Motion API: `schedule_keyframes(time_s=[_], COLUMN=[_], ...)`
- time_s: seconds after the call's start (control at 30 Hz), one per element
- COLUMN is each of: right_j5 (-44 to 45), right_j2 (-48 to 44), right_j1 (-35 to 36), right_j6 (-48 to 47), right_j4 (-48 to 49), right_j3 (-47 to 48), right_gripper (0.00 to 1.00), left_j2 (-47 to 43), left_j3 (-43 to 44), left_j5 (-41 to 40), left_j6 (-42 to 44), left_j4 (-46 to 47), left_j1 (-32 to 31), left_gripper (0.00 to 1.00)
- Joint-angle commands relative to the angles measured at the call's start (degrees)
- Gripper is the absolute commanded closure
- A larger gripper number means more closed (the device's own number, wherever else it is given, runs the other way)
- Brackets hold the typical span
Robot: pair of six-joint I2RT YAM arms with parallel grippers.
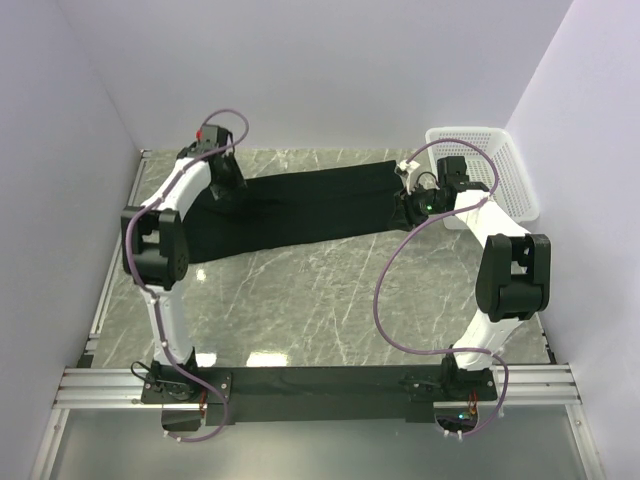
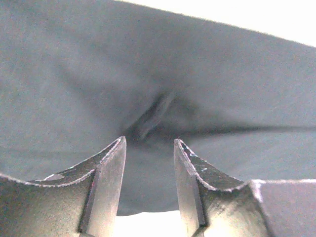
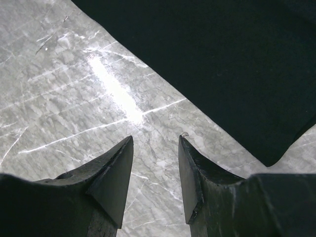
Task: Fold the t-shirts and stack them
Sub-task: Fold the tshirt
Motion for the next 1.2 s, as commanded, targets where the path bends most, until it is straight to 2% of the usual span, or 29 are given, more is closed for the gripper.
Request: schedule_keyframes(time_s=[0.0, 0.1, 0.2, 0.33, 0.7, 0.8, 1.0, 1.1, 1.13, 1.17], right_j5=[-1.4, -1.3, -1.2, -1.3, -1.5, -1.5, -1.6, -1.4, -1.4, -1.4], right_j2=[-0.2, -0.6, -1.0, -0.7, 0.2, 0.0, 0.3, 0.4, 0.4, 0.5], right_j1=[-0.4, -0.4, -0.4, -0.3, -0.3, -0.3, -0.4, -0.4, -0.4, -0.3], right_j6=[0.1, 0.3, 0.4, 0.5, 0.4, 0.5, 0.2, 0.1, 0.1, 0.1], right_j4=[0.3, 0.5, 1.1, 1.3, 0.9, 1.1, 1.0, 0.7, 0.6, 0.6], right_j3=[2.1, 1.6, 0.8, 0.6, 1.3, 0.7, 0.8, 1.3, 1.4, 1.5], right_gripper=[0.52, 0.52, 0.52, 0.52, 0.52, 0.52, 0.52, 0.52, 0.52, 0.52], left_j2=[5.9, 11.0, 14.0, 17.0, 20.1, 20.0, 21.8, 21.4, 20.8, 20.2], left_j3=[11.6, 17.4, 19.2, 20.9, 22.4, 22.2, 24.4, 23.9, 23.5, 22.9], left_j5=[2.2, 1.0, -1.0, -2.6, -4.6, -4.5, -4.1, -3.7, -3.7, -3.9], left_j6=[-4.1, -7.1, -9.0, -11.4, -12.8, -13.1, -12.3, -11.9, -11.8, -11.6], left_j4=[-0.5, -4.1, -6.1, -8.8, -8.7, -7.6, -7.9, -7.2, -6.3, -5.8], left_j1=[0.1, -0.1, -0.1, -0.2, -0.2, -0.2, -0.2, -0.2, -0.2, -0.2], left_gripper=[0.51, 0.52, 0.54, 0.55, 0.54, 0.64, 0.72, 0.89, 0.99, 0.99])
